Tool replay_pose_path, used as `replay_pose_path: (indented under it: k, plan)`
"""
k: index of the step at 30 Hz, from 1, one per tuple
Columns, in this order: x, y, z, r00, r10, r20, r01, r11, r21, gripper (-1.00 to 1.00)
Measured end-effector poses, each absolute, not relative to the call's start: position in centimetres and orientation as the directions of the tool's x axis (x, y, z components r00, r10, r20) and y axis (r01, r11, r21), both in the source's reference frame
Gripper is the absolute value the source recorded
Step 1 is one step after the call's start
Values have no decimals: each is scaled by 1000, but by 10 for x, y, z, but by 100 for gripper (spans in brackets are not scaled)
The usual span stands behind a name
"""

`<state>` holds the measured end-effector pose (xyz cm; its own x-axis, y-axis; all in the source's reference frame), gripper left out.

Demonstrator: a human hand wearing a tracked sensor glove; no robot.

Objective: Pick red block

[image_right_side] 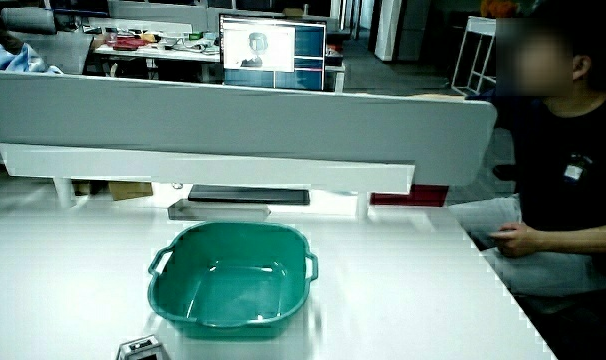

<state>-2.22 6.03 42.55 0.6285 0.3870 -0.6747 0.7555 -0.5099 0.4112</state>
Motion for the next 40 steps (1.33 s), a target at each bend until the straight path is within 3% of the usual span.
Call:
replay_pose_path:
  k: [3, 14, 22, 40]
  plan:
    - [-23, 60, 427, 626, 378, -682, 757, -507, 413, 100]
    - [-20, 60, 416, 594, 400, -698, 782, -489, 386, 100]
    - [-23, 49, 394, 573, 431, -697, 789, -520, 327, 100]
    - [-36, -18, 343, 601, 518, -609, 743, -643, 187, 100]
